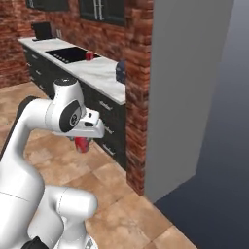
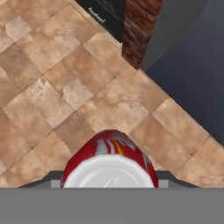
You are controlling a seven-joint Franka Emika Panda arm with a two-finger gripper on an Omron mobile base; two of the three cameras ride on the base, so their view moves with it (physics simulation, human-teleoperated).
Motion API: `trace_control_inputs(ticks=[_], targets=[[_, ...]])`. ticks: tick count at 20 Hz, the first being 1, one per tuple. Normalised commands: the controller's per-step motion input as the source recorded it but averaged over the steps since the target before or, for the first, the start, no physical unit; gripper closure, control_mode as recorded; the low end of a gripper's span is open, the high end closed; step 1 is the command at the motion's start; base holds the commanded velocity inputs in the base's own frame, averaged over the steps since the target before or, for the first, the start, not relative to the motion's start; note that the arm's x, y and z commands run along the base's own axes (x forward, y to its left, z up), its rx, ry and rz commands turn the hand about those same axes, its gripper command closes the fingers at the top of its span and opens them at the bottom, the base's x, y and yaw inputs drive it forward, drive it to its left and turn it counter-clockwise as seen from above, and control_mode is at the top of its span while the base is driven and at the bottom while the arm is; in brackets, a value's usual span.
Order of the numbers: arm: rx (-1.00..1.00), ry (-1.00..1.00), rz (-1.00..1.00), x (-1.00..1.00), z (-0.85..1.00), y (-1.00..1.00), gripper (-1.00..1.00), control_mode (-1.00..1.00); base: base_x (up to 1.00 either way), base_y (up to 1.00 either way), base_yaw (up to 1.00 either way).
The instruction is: Four empty soda cans are scattered around the kitchen. Gather all the cans and cluster them next to the stove for recycling.
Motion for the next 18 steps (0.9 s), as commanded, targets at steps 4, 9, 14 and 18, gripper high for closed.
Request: trace_control_inputs(ticks=[4,9,14,18], targets=[[0.00,0.00,0.00,0.00,0.00,0.00,1.00,1.00,1.00,0.00,0.64],[0.00,0.00,0.00,0.00,0.00,0.00,1.00,1.00,1.00,0.00,0.66],[0.00,0.00,0.00,0.00,0.00,0.00,1.00,1.00,1.00,0.00,0.68],[0.00,0.00,0.00,0.00,0.00,0.00,1.00,1.00,1.00,-0.07,0.43]])
